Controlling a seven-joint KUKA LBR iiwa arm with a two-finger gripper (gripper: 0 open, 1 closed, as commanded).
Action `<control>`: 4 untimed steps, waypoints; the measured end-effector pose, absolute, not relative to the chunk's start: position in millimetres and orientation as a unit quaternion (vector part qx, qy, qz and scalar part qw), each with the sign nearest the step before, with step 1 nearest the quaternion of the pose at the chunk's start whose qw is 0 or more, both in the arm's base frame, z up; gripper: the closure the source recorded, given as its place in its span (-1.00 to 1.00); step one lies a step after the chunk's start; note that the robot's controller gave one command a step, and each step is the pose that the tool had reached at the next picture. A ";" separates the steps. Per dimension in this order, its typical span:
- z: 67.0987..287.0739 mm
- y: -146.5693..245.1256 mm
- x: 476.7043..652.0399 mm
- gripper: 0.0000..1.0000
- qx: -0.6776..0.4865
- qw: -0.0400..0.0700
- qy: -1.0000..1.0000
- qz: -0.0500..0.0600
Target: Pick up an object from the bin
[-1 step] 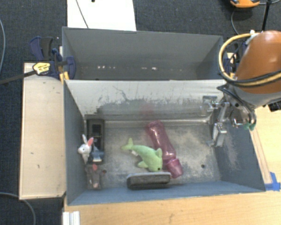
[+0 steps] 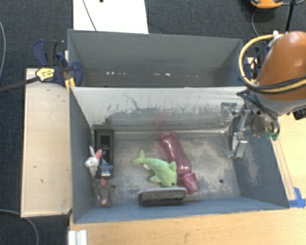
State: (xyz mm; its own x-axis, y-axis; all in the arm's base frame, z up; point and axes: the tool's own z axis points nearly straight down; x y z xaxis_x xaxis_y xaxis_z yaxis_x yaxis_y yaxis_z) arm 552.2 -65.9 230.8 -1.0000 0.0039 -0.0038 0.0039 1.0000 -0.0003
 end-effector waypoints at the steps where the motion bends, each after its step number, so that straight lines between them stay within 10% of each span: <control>1: 186.8 3.9 536.0 -1.00 0.019 0.001 1.000 0.000; 3: 141.7 48.8 503.4 -1.00 0.008 0.003 1.000 0.000; 4: 78.4 76.5 522.1 -1.00 -0.030 0.004 1.000 0.002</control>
Offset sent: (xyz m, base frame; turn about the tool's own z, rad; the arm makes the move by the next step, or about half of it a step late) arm -0.0243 0.0718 -0.0708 -0.1115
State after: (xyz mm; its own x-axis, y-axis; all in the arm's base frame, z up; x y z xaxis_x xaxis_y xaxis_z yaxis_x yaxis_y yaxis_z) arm 522.1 76.5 78.4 -0.9981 -0.0606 -0.0083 -0.0607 0.9982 0.0036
